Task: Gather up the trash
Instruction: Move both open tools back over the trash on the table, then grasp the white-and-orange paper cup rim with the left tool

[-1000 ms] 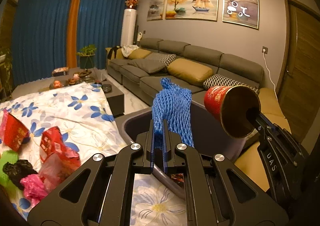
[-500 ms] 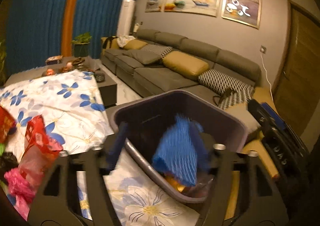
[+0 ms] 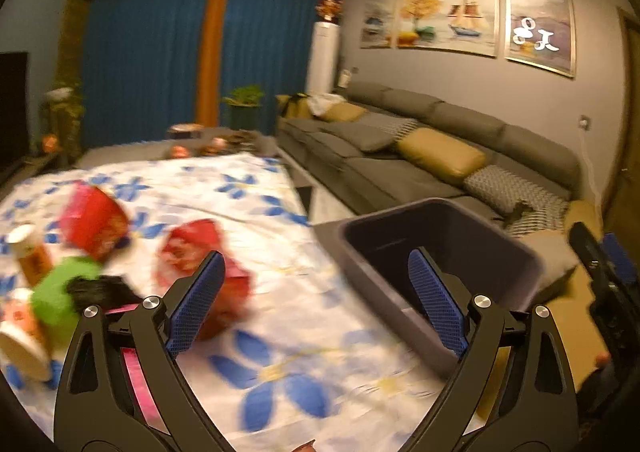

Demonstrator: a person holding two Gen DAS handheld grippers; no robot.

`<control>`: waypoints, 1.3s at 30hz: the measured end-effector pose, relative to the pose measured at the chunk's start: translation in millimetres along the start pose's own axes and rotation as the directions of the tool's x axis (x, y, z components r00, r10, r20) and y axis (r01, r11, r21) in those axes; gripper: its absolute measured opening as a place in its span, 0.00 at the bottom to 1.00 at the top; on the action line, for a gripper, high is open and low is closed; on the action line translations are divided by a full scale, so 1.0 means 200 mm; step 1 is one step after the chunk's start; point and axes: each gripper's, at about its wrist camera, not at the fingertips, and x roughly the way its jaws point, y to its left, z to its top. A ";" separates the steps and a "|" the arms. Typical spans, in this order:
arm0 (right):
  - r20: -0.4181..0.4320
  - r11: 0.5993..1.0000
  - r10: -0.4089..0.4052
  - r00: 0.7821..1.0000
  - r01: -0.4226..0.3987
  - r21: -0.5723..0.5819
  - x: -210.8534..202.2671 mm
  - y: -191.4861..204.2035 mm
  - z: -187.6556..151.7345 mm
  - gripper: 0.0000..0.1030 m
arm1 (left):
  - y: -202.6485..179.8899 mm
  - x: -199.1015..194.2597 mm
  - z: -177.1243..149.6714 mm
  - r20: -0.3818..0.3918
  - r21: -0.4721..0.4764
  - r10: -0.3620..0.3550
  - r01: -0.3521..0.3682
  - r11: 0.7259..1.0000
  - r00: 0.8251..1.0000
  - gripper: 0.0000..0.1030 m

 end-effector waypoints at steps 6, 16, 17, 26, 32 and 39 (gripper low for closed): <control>-0.035 0.997 0.080 0.996 -0.080 -0.003 -0.10 0.12 -0.06 0.77 | 0.22 -0.20 -0.06 0.050 -0.035 0.117 -0.115 0.993 0.992 0.89; -0.072 0.958 0.274 0.959 -0.278 -0.064 -0.23 0.52 -0.12 0.77 | 0.73 -0.52 -0.21 0.054 -0.119 0.318 -0.311 0.943 0.946 0.89; -0.074 0.954 0.287 0.955 -0.291 -0.066 -0.24 0.55 -0.12 0.77 | 0.78 -0.55 -0.22 0.049 -0.129 0.335 -0.327 0.936 0.941 0.89; -0.109 0.911 0.387 0.916 -0.398 -0.111 -0.30 0.89 -0.17 0.77 | 1.11 -0.72 -0.31 0.030 -0.162 0.398 -0.388 0.907 0.917 0.89; -0.115 0.895 0.413 0.903 -0.426 -0.130 -0.31 1.04 -0.16 0.77 | 1.20 -0.71 -0.35 -0.016 -0.162 0.378 -0.375 0.913 0.926 0.88; -0.131 0.884 0.428 0.894 -0.445 -0.146 -0.30 1.18 -0.19 0.77 | 1.26 -0.62 -0.34 -0.097 -0.149 0.342 -0.354 0.923 0.935 0.77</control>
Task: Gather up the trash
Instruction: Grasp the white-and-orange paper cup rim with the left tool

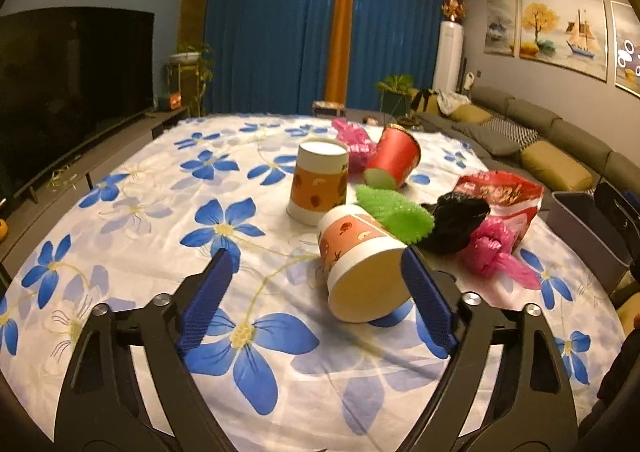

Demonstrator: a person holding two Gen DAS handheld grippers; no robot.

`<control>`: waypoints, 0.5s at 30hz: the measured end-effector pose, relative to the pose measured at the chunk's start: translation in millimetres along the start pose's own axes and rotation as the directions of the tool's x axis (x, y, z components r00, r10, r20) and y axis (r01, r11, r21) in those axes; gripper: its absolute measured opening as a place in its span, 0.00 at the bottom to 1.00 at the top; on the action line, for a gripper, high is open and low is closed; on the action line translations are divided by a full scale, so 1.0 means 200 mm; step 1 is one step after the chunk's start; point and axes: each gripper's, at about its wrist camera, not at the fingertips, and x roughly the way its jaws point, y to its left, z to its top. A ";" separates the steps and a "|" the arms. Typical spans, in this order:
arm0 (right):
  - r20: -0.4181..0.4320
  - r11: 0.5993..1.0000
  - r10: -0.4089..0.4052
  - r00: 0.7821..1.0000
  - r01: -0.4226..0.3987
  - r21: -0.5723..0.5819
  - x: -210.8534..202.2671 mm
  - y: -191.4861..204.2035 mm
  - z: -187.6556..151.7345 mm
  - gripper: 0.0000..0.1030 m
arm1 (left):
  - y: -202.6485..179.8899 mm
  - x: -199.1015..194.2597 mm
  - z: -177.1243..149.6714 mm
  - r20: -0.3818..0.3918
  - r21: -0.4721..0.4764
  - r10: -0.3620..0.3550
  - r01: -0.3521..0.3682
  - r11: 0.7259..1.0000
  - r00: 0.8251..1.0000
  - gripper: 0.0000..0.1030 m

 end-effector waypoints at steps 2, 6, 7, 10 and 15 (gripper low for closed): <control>-0.011 1.000 0.006 1.000 -0.006 -0.003 0.03 0.03 0.00 0.77 | 0.00 0.05 0.01 -0.038 0.002 -0.010 0.010 1.000 0.999 0.70; -0.033 1.000 0.015 0.999 -0.016 -0.017 0.10 0.08 0.00 0.77 | 0.00 0.12 0.01 -0.085 -0.005 -0.024 0.024 1.000 0.996 0.56; -0.038 1.000 0.017 0.999 -0.018 -0.020 0.11 0.09 0.00 0.76 | 0.00 0.14 0.02 -0.097 -0.008 -0.028 0.027 1.000 0.995 0.50; -0.060 0.999 0.028 0.998 -0.030 -0.040 0.17 0.14 0.00 0.73 | 0.02 0.18 0.02 -0.128 -0.030 -0.049 0.045 0.999 0.991 0.30; -0.103 0.997 0.031 0.994 -0.038 -0.066 0.29 0.20 -0.01 0.67 | 0.07 0.22 0.04 -0.142 -0.077 -0.090 0.080 0.994 0.986 0.14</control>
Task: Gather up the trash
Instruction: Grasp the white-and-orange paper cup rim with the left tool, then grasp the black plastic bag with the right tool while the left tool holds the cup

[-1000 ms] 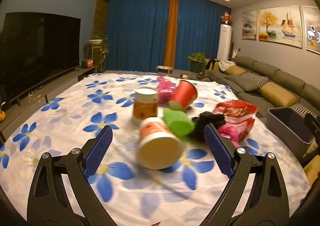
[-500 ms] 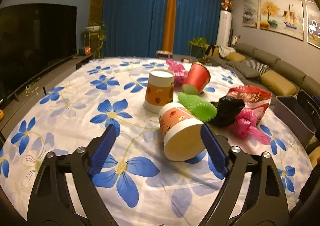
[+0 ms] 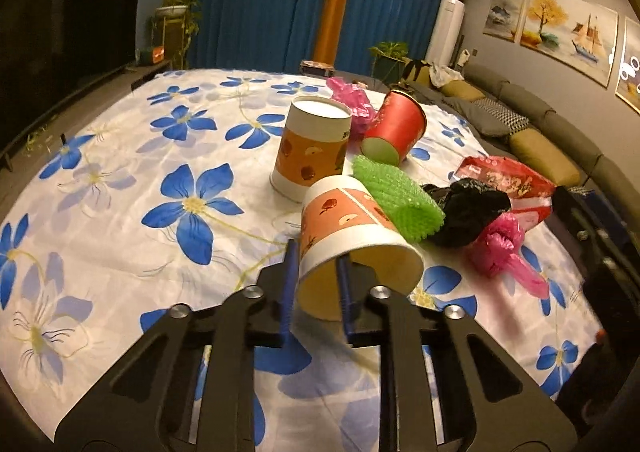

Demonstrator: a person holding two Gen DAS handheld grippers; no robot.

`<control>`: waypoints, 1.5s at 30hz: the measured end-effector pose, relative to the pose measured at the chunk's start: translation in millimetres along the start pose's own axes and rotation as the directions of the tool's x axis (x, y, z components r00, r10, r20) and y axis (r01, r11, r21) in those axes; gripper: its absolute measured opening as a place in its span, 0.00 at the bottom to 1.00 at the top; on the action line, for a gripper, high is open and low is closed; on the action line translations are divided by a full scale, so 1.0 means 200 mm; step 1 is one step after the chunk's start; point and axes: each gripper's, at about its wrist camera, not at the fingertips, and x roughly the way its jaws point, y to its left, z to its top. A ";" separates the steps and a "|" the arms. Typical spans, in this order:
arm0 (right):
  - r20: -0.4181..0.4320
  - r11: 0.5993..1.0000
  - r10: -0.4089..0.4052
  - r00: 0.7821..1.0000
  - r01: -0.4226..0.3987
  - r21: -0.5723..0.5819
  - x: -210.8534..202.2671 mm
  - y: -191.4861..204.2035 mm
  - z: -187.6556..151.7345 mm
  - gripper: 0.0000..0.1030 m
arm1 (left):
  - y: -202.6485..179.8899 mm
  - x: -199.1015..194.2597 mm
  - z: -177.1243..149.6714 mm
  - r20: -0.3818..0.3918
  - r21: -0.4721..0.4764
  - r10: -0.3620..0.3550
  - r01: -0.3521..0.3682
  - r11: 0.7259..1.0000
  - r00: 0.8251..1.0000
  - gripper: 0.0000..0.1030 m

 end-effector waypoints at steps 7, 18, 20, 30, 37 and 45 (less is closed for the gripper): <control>-0.062 1.000 0.020 0.998 -0.019 0.005 0.13 0.04 -0.01 0.59 | 0.04 0.01 0.03 0.028 -0.029 -0.056 0.056 0.998 0.998 0.02; -0.163 0.997 0.077 0.984 -0.079 -0.005 0.27 0.08 0.00 0.44 | 0.11 -0.10 0.04 0.107 -0.085 -0.105 0.115 0.990 0.989 0.02; -0.190 0.996 0.089 0.978 -0.092 -0.008 0.30 0.09 -0.01 0.29 | 0.12 -0.13 0.04 0.119 -0.094 -0.107 0.118 0.989 0.987 0.02; -0.145 0.991 0.133 0.980 -0.133 0.009 0.23 0.07 0.01 0.01 | 0.13 -0.22 0.03 0.147 -0.107 -0.087 0.103 0.989 0.985 0.02; -0.031 0.981 0.183 0.983 -0.180 0.076 0.01 -0.04 0.12 0.01 | 0.11 -0.28 0.03 0.166 -0.111 -0.069 0.088 0.990 0.984 0.02; 0.051 0.965 0.218 0.975 -0.223 0.136 -0.20 -0.18 0.17 0.01 | 0.02 -0.38 0.02 0.193 -0.088 -0.063 0.081 0.993 0.979 0.02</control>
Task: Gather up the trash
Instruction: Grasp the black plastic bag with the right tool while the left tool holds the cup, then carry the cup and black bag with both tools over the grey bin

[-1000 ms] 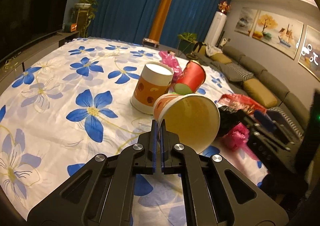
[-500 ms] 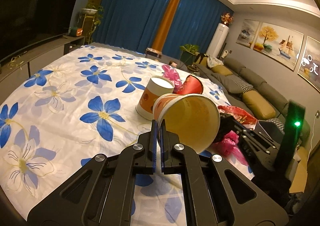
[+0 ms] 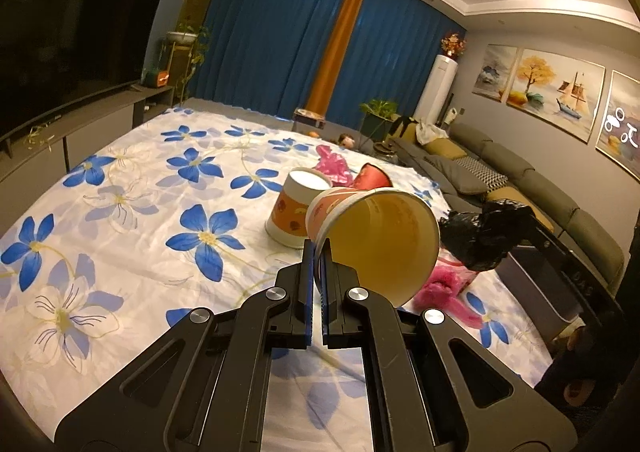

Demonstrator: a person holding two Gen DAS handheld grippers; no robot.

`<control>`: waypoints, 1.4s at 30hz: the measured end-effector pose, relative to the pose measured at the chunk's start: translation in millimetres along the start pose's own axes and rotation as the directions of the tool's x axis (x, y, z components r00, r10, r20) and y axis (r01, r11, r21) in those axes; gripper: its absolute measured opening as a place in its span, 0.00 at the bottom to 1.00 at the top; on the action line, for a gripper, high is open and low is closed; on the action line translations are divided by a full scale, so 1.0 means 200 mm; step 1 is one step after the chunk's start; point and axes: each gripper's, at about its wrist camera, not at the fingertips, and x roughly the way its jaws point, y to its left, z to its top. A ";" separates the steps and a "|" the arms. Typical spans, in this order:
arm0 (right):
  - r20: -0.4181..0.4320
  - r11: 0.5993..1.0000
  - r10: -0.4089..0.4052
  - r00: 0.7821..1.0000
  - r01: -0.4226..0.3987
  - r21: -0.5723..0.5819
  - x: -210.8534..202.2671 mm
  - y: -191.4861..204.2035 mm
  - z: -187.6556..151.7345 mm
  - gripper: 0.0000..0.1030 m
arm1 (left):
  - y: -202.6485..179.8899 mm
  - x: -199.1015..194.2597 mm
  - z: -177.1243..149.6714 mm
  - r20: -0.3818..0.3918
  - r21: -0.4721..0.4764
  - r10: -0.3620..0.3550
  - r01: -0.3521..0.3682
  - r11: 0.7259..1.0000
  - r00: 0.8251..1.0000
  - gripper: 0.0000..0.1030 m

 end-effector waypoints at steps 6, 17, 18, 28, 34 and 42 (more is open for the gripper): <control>0.036 1.000 -0.008 0.999 0.008 0.007 -0.13 -0.06 0.01 0.01 | -0.10 -0.06 -0.01 0.012 0.030 -0.005 0.005 1.000 1.000 0.02; 0.080 0.998 -0.055 0.995 0.053 0.024 -0.32 -0.21 0.01 0.01 | -0.32 -0.07 -0.04 0.001 0.090 -0.049 0.048 0.995 0.999 0.02; 0.082 0.998 -0.061 0.995 0.059 0.026 -0.33 -0.23 0.01 0.01 | -0.35 -0.06 -0.05 -0.001 0.095 -0.055 0.055 0.994 0.998 0.02; 0.098 0.991 -0.130 0.987 0.125 0.050 -0.42 -0.40 0.01 0.01 | -0.58 0.00 -0.07 -0.020 0.141 -0.112 0.113 0.984 0.994 0.02; 0.109 0.983 -0.177 0.978 0.170 0.067 -0.46 -0.50 0.01 0.01 | -0.71 0.05 -0.06 -0.035 0.177 -0.142 0.146 0.973 0.989 0.02; 0.114 0.972 -0.228 0.967 0.220 0.082 -0.49 -0.61 0.01 0.01 | -0.90 0.11 -0.06 -0.046 0.229 -0.179 0.184 0.956 0.983 0.02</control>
